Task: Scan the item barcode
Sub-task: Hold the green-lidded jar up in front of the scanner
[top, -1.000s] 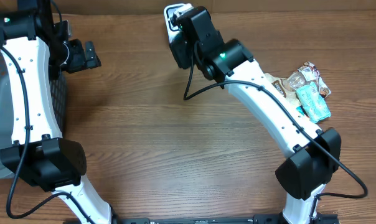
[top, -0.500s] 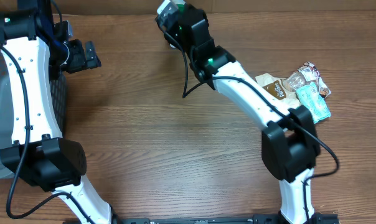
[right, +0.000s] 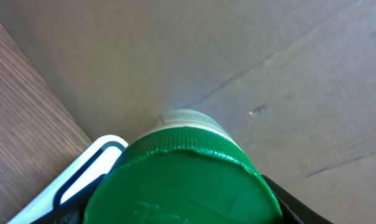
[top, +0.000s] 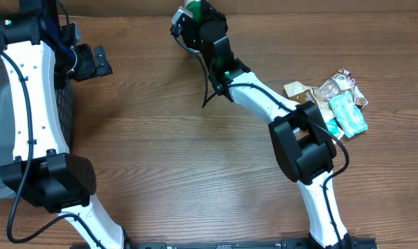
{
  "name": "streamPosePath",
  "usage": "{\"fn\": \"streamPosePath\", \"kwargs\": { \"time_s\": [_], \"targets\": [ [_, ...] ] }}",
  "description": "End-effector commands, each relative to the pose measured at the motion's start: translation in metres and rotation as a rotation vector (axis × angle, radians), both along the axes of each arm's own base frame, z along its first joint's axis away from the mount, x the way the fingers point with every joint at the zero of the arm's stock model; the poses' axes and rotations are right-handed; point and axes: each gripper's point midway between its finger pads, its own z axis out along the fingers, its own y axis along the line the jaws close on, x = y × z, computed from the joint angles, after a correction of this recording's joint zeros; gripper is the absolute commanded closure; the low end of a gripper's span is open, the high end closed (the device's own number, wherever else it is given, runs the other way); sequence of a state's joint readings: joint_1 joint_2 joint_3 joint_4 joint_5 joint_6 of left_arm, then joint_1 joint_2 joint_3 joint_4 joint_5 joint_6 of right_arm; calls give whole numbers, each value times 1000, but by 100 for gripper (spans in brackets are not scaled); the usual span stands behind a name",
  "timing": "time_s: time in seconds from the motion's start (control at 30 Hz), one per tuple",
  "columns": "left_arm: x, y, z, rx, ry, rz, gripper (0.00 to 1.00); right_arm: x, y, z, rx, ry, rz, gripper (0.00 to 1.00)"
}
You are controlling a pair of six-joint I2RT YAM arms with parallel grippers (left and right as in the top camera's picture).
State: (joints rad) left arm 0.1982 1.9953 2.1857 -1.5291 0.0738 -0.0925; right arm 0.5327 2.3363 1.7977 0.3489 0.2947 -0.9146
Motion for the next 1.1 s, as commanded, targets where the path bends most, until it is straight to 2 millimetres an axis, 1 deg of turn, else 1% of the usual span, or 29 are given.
{"fn": "streamPosePath", "kwargs": {
  "time_s": [0.0,0.17,0.33,0.5,1.0,1.07],
  "targets": [
    [-3,2,11,16,-30,-20,0,7,-3,8,-3,-56,24,49],
    [-3,2,11,16,-30,-20,1,13,-4,4,-1,-98,56,51],
    [-3,2,11,16,-30,-20,0,18,-4,-5,-20,-120,100,53],
    [-3,2,11,16,-30,-20,1,26,-7,-10,-8,-145,99,53],
    [-3,2,11,16,-30,-20,1,28,-9,-11,-8,-145,105,53],
    [-3,2,11,16,-30,-20,0,27,-6,-11,-7,-145,106,53]
  ]
}}
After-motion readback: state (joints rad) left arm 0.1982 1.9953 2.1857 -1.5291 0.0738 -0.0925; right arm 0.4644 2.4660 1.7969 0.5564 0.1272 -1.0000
